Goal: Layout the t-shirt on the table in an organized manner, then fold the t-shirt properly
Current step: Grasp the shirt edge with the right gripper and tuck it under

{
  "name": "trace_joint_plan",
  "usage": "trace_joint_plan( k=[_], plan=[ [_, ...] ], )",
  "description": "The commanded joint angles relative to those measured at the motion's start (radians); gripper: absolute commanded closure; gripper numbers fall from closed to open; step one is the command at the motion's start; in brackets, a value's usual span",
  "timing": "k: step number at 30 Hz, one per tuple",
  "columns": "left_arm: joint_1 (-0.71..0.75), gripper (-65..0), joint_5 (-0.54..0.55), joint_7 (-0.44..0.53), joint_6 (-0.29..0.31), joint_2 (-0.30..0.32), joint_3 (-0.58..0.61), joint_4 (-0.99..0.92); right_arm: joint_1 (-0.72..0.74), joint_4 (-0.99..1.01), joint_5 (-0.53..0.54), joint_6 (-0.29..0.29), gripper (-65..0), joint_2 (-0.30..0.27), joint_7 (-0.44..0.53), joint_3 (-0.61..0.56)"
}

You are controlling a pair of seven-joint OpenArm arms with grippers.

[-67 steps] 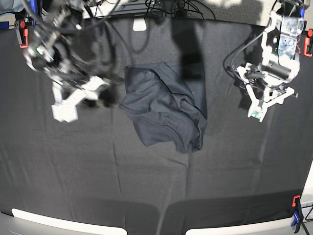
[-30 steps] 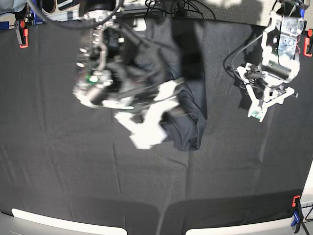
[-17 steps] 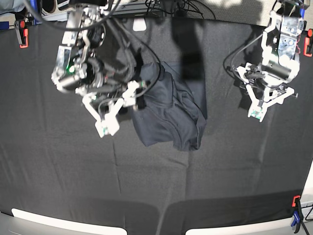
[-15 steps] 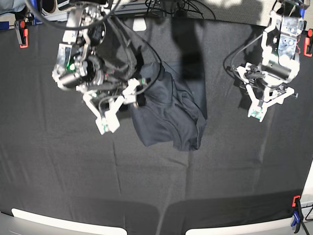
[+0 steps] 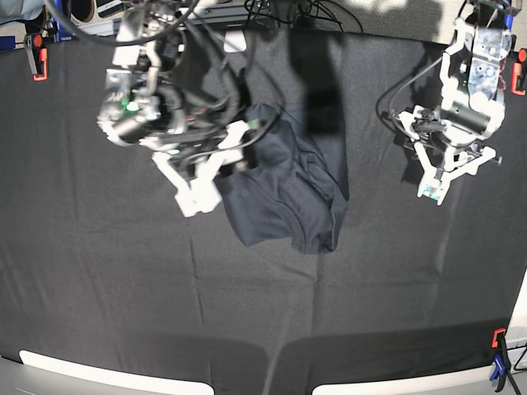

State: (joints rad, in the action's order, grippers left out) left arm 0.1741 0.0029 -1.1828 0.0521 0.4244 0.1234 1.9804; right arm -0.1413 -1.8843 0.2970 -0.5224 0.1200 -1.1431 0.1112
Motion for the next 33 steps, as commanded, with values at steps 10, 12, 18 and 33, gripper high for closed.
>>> trace_joint_plan(
  k=[10, 12, 18, 33],
  plan=[
    [-0.011, -28.6, -0.009, 0.010, -0.011, 0.008, -0.005, 0.017, 0.021, 0.013, 0.030, 0.005, 0.0, 0.005, 0.046, -0.147],
    [-0.011, -28.6, -0.009, 0.010, -0.011, 0.008, -0.005, 0.017, 0.028, 0.013, 0.035, 0.004, 0.0, 0.005, 0.046, -0.196],
    [-0.011, -28.6, -0.009, 0.010, -0.011, 0.008, -0.005, 0.017, 0.033, 0.013, 0.035, -0.019, 0.0, 0.005, 0.043, -0.404],
    [-0.011, -28.6, -0.009, 0.010, -0.011, 0.008, -0.005, 0.017, 0.033, 0.013, -0.097, -0.023, 0.0, 0.005, 0.014, -0.628]
  ],
)
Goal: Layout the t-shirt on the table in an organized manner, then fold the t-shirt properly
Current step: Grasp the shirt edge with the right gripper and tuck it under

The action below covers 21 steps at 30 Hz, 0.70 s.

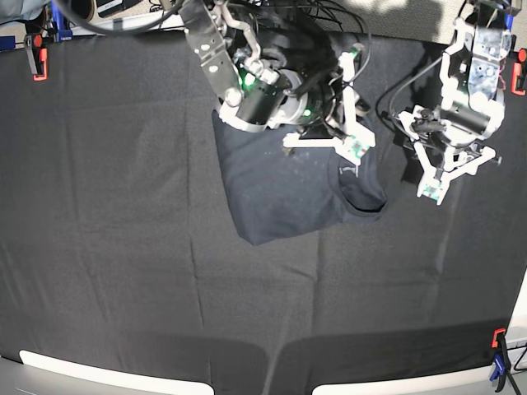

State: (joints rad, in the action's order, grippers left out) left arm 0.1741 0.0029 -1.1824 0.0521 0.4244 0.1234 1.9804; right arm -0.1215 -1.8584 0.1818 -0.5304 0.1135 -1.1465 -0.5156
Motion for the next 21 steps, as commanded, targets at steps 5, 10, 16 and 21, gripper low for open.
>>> trace_joint_plan(
  k=[5, 10, 16, 21],
  plan=[
    [-0.011, -28.6, -0.009, 0.010, -0.011, 0.008, -0.005, 0.017, 0.013, -0.013, 0.008, -0.015, -12.6, 0.011, 0.020, -0.002],
    [-0.011, -28.6, -0.009, 0.016, -0.011, 0.008, -0.005, 0.017, 0.017, -0.014, 0.008, -0.015, -29.6, 0.011, 0.150, -0.002],
    [-0.011, -28.6, -0.009, 0.062, -0.011, 0.008, -0.005, 0.017, 0.093, -0.016, 0.008, -0.015, -29.6, 0.011, 0.353, -0.002],
    [-0.011, -28.6, 0.043, 0.306, -0.007, 0.008, -0.005, 0.017, 0.215, -0.016, -0.050, -0.011, -29.5, 0.011, 0.412, -0.001]
  ],
)
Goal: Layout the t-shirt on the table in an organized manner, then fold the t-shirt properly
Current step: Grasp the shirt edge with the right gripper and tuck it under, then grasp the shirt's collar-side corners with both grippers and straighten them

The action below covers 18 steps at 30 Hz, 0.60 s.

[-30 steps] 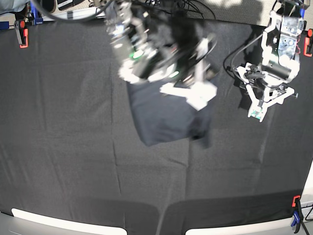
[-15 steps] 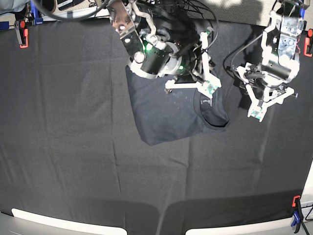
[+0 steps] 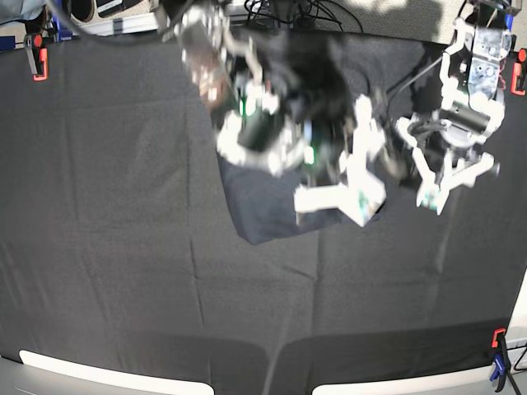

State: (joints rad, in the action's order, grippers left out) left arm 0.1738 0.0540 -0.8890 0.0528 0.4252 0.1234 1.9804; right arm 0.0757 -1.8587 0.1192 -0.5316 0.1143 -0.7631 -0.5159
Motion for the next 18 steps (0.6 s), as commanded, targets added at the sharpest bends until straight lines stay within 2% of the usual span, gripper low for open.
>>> trace_joint_plan(
  k=[1, 4, 7, 9, 14, 15, 18],
  plan=[
    [-0.011, -28.6, 0.019, 0.046, -0.002, 0.007, -0.005, 0.017, 0.043, -0.015, -0.026, -0.005, -29.5, 0.011, 0.027, 0.003],
    [-0.011, -28.6, 0.079, 0.088, 0.024, 0.007, -0.005, 0.018, 0.105, -0.014, -0.127, 0.074, -29.5, 0.011, 0.027, 0.052],
    [-0.008, -28.6, 0.109, 0.089, 0.027, 0.007, -0.005, 0.032, 0.153, -0.013, -0.142, 0.130, -29.5, 0.011, 0.027, 0.168],
    [0.003, -28.6, 0.138, 0.092, 0.055, 0.007, -0.005, 0.077, 0.183, -0.005, -0.125, 0.132, -29.5, 0.011, 0.028, 0.267],
    [0.064, -28.6, 0.344, 0.106, 0.269, 0.007, 0.000, 0.203, 0.280, 0.137, -0.026, 0.112, -29.5, 0.010, 0.024, 0.487],
    [0.077, -28.5, 0.372, 0.105, 0.293, 0.004, 0.009, 0.207, 0.304, 0.187, -0.019, 0.094, -29.5, 0.010, 0.018, 0.515],
    [0.108, -28.5, 0.382, 0.106, 0.299, -0.002, 0.074, 0.186, 0.382, 0.365, -0.006, 0.042, -29.5, 0.010, -0.002, 0.563]
  ],
)
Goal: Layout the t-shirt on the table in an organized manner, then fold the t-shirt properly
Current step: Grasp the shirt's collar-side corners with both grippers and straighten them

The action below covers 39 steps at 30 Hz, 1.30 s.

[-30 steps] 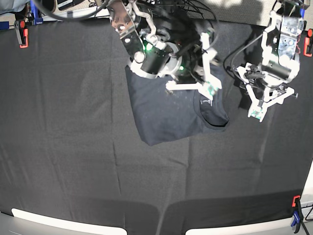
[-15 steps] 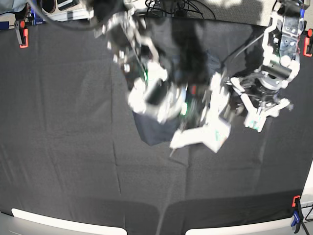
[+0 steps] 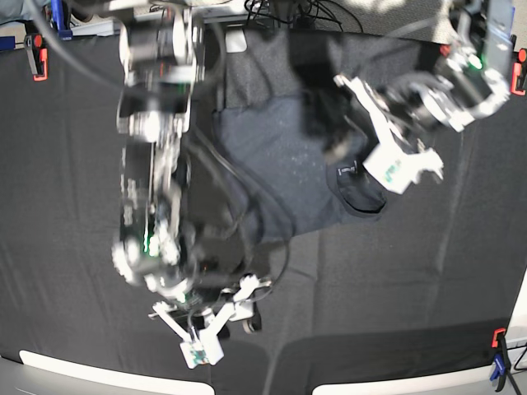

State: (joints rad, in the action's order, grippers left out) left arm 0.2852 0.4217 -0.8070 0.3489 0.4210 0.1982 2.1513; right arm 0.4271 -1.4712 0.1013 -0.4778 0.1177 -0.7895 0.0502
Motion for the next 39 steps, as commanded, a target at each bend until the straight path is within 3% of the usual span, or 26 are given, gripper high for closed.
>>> trace_joint_plan(
  k=[1, 7, 12, 14, 18, 20, 23, 27, 31, 35, 39],
  plan=[
    [0.004, -28.5, 0.014, 0.023, 0.004, -0.011, 0.030, 0.000, 0.058, 0.044, 0.011, -0.025, -29.5, 0.006, 0.023, 0.005],
    [0.011, -28.6, -0.121, 0.029, 0.003, -0.165, 0.192, -0.124, 0.190, 0.402, 0.007, -0.030, -29.5, 0.001, 0.024, 0.009],
    [0.011, -28.6, -0.154, 0.065, 0.003, -0.210, 0.218, -0.258, 0.214, 0.608, 0.007, -0.030, -29.5, 0.001, 0.053, 0.009],
    [0.011, -28.5, -0.249, 0.100, -0.010, -0.210, 0.218, -0.328, 0.198, 0.658, 0.007, -0.030, -29.5, -0.001, 0.087, 0.009],
    [-0.002, -28.6, -0.406, 0.128, -0.168, -0.209, 0.216, -0.406, 0.158, 0.659, 0.007, -0.046, -29.5, -0.003, 0.091, 0.009],
    [-0.016, -28.6, -0.428, 0.127, -0.201, -0.209, 0.216, -0.401, 0.152, 0.659, 0.008, -0.092, -29.5, -0.005, 0.074, 0.009],
    [-0.047, -28.5, -0.462, 0.120, -0.214, -0.209, 0.216, -0.402, 0.151, 0.659, 0.018, -0.145, -29.5, -0.012, -0.006, 0.009],
    [-0.076, -28.6, -0.545, 0.093, -0.262, -0.192, 0.214, -0.402, 0.151, 0.649, 0.100, -0.157, -29.5, -0.055, -0.059, 0.009],
    [-0.105, -28.6, -0.610, 0.098, -0.275, -0.125, 0.214, -0.402, 0.123, 0.592, 0.216, -0.160, -29.5, -0.105, -0.151, 0.009],
    [-0.145, -28.6, -0.612, 0.102, -0.275, -0.051, 0.214, -0.402, 0.005, 0.473, 0.278, -0.172, -29.5, -0.115, -0.180, 0.009],
    [-0.170, -28.6, -0.612, 0.102, -0.276, -0.025, 0.214, -0.402, -0.148, 0.316, 0.305, -0.173, -29.5, -0.111, -0.181, 0.009]
  ],
)
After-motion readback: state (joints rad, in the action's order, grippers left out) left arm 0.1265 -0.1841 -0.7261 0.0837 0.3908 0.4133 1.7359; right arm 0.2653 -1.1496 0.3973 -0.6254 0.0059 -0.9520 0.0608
